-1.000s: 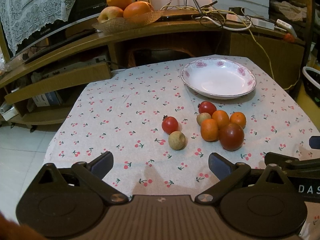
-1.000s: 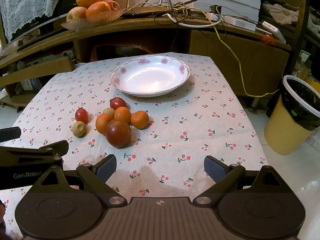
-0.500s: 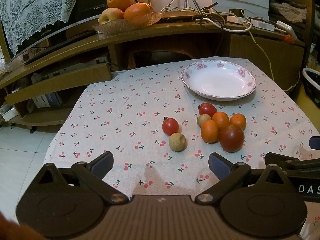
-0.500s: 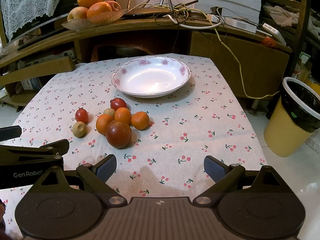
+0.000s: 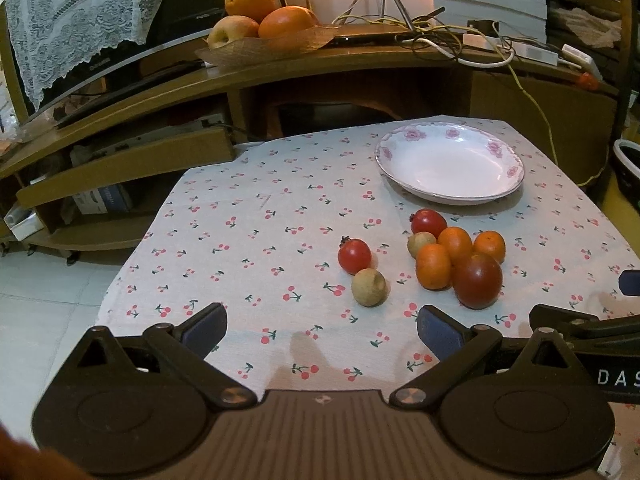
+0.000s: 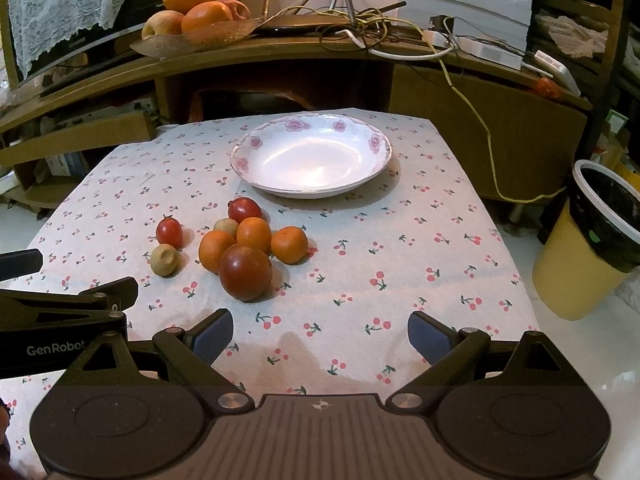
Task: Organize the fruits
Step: 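Move both grippers toward the fruit cluster beside the white plate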
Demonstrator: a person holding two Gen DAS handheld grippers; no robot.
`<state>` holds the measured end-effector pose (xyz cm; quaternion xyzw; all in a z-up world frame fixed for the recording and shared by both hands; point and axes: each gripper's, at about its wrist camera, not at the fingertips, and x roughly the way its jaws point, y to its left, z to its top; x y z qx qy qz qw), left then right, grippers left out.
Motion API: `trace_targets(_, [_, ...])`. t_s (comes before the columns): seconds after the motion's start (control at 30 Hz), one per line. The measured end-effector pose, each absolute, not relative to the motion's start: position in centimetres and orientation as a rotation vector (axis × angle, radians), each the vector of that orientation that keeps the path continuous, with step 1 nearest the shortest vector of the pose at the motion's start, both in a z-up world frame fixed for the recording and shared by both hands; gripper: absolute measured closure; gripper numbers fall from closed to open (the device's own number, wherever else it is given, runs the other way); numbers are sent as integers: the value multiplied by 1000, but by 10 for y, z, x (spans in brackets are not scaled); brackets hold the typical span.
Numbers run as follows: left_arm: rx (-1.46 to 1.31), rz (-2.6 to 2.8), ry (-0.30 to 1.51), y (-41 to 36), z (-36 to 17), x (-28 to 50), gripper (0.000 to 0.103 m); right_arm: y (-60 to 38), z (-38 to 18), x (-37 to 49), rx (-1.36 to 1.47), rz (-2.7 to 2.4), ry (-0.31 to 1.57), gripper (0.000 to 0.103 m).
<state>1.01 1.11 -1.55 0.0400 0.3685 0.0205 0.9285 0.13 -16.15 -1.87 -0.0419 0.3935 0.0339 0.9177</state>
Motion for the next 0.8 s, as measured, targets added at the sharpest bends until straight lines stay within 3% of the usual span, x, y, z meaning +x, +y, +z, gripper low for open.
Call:
trace_targets(0.37, [94,56,756,16,-18,19,0,-155,-21,15,-130,118,791,9])
trace_targets(0.8, [117,66,748,28,-27,36,0,-148,-33,40,-123,247,818,19])
